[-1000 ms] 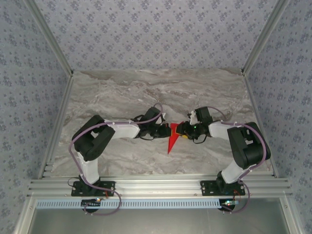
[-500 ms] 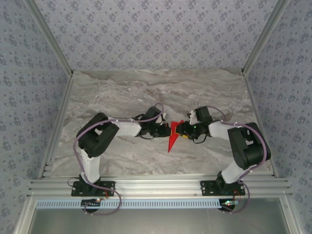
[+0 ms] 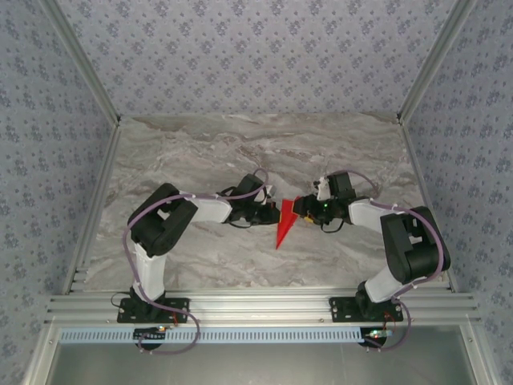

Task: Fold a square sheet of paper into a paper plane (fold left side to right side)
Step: Fold the wing for the fifth time at the center of the table.

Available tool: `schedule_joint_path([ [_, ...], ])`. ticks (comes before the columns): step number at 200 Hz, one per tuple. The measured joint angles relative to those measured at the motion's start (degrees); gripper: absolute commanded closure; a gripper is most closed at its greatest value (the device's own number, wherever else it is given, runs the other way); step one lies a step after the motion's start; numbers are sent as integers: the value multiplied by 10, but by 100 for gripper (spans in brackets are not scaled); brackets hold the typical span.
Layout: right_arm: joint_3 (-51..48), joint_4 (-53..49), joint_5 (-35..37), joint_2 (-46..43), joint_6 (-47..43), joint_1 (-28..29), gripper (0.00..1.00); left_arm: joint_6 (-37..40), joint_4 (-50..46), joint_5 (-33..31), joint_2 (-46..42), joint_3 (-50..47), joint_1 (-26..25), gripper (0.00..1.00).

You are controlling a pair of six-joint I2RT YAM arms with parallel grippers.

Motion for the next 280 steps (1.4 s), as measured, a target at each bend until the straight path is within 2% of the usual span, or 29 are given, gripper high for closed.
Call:
schedule_joint_path([
  [93, 5, 8, 14, 0, 9, 7, 53, 7, 6, 17, 4, 2, 2, 98],
  [133, 15, 4, 25, 4, 10, 6, 44, 16, 4, 24, 4, 9, 2, 98],
  [178, 15, 20, 23, 31, 24, 3, 42, 26, -5, 24, 4, 23, -5, 98],
  [280, 30, 13, 26, 49, 23, 2, 43, 33, -27, 10, 13, 37, -5, 97],
])
